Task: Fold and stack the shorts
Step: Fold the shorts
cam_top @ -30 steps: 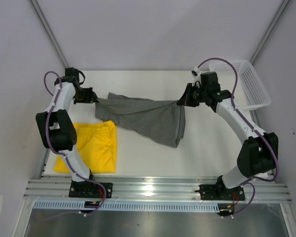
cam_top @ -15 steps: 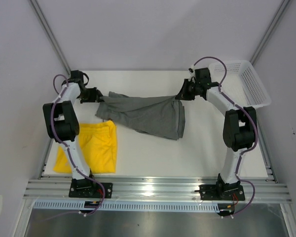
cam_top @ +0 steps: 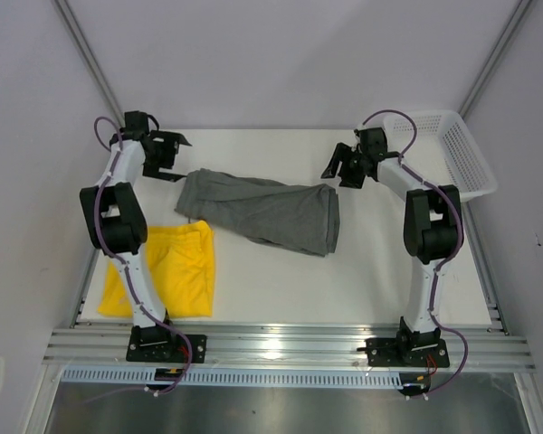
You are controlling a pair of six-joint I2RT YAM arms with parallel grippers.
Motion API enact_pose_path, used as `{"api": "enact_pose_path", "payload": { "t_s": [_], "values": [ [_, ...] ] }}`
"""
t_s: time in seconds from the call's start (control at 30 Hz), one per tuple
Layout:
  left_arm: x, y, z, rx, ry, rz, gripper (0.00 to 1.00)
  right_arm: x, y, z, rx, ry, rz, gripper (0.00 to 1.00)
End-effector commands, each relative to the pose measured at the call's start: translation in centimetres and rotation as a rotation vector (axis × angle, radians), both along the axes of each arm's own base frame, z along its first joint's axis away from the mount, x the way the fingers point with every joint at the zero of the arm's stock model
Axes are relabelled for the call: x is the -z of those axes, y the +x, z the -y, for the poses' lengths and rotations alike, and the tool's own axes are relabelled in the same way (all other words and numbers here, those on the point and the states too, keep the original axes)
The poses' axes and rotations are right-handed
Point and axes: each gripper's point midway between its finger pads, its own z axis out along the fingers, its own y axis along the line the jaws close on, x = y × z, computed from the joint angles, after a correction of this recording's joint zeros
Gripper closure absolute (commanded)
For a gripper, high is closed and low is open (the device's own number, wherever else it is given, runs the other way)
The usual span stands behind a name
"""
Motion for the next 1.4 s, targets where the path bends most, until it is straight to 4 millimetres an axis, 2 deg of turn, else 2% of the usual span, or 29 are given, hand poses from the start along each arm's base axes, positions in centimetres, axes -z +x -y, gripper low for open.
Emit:
{"api": "enact_pose_path", "payload": {
  "t_s": [0.0,0.07,0.13,0.17,0.2,0.23,0.27,0.33,0.37,0.4,0.43,0.47,0.5,0.57,0.63,0.67,0.77,0.9,0.93,1.03,1.07,1.13,1.17,1.23,1.27,1.3,1.37],
  "values": [
    [-6.1,0.4,1.7,0.174,0.017,0.226,0.01,-5.3,0.4,0.0,0.009,0.015,0.139,0.26],
    [-7.4,0.0,2.0,0.242,0.051,0.276,0.03,-5.5,-0.6,0.1,0.007,0.01,0.133,0.23],
    [-7.4,-0.7,2.1,0.329,0.13,0.294,0.03,-5.2,-2.3,0.5,0.01,-0.001,0.113,0.16],
    [-8.4,-1.0,2.2,0.374,0.169,0.34,0.03,-4.8,-3.0,0.5,0.012,-0.011,0.102,0.13],
    [-7.4,-1.7,2.2,0.436,0.223,0.342,0.02,-4.3,-4.3,0.9,0.017,-0.019,0.083,0.06],
    [-7.7,-1.9,2.6,0.463,0.255,0.366,0.02,-3.8,-4.8,1.2,0.026,-0.026,0.072,0.04],
    [-6.7,-3.3,2.9,0.514,0.28,0.369,0.02,-3.5,-5.5,1.3,0.029,-0.029,0.063,0.04],
    [-8.2,-3.4,4.0,0.56,0.278,0.488,0.02,-2.6,-7.1,1.8,0.034,-0.038,0.042,0.04],
    [-6.7,-5.3,4.6,0.575,0.255,0.481,0.02,-2.4,-7.5,1.8,0.033,-0.033,0.041,0.04],
    [-7.9,-5.0,5.2,0.587,0.27,0.56,0.01,-2.3,-7.9,1.8,0.037,-0.025,0.037,0.05],
    [-8.2,-5.5,5.5,0.591,0.273,0.575,0.01,-1.3,-8.7,1.8,0.032,-0.021,0.019,0.06],
    [-6.9,-6.5,5.6,0.592,0.274,0.542,0.01,-0.9,-9.0,1.7,0.03,-0.014,0.012,0.06],
    [-7.4,-7.3,6.0,0.599,0.291,0.542,0.01,-0.5,-9.3,1.7,0.03,-0.012,0.002,0.07],
    [-6.8,-8.0,5.9,0.604,0.341,0.509,0.01,0.8,-10.1,1.4,0.023,0.0,-0.021,0.07],
    [-7.2,-8.6,6.3,0.618,0.362,0.515,0.01,1.4,-10.5,0.9,0.01,0.016,-0.027,0.07],
    [-6.6,-9.1,6.4,0.621,0.36,0.5,0.01,2.0,-11.0,0.7,0.002,0.019,-0.037,0.07],
    [-7.5,-9.7,6.6,0.621,0.361,0.527,0.01,3.0,-11.7,-0.5,-0.023,0.05,-0.053,0.07],
    [-7.9,-10.6,6.8,0.626,0.359,0.54,0.01,3.6,-12.4,-2.3,-0.063,0.107,-0.065,0.1],
    [-8.1,-10.8,6.8,0.626,0.362,0.545,0.01,3.8,-12.4,-2.5,-0.065,0.107,-0.066,0.12],
    [-8.4,-11.2,6.7,0.625,0.372,0.543,0.01,4.7,-12.4,-2.5,-0.058,0.068,-0.085,0.34],
    [-8.4,-11.3,6.7,0.627,0.374,0.542,0.01,5.0,-12.4,-2.4,-0.052,0.05,-0.093,0.47],
    [-8.4,-11.5,6.7,0.628,0.375,0.542,0.01,5.7,-12.1,-1.3,-0.024,-0.016,-0.11,0.65],
    [-8.2,-11.7,6.8,0.631,0.369,0.539,0.01,5.9,-11.9,-0.6,-0.008,-0.049,-0.114,0.85],
    [-8.1,-11.7,6.9,0.63,0.373,0.541,0.01,5.9,-11.2,1.2,0.035,-0.118,-0.119,1.0],
    [-8.0,-11.7,7.0,0.635,0.374,0.541,0.01,5.8,-11.0,1.9,0.046,-0.141,-0.122,1.0],
    [-7.8,-11.8,7.1,0.637,0.376,0.536,0.01,5.8,-10.4,3.7,0.089,-0.188,-0.116,1.0],
    [-7.3,-11.7,7.0,0.639,0.391,0.524,0.01,4.8,-9.6,5.5,0.111,-0.249,-0.104,1.0]
  ]
}}
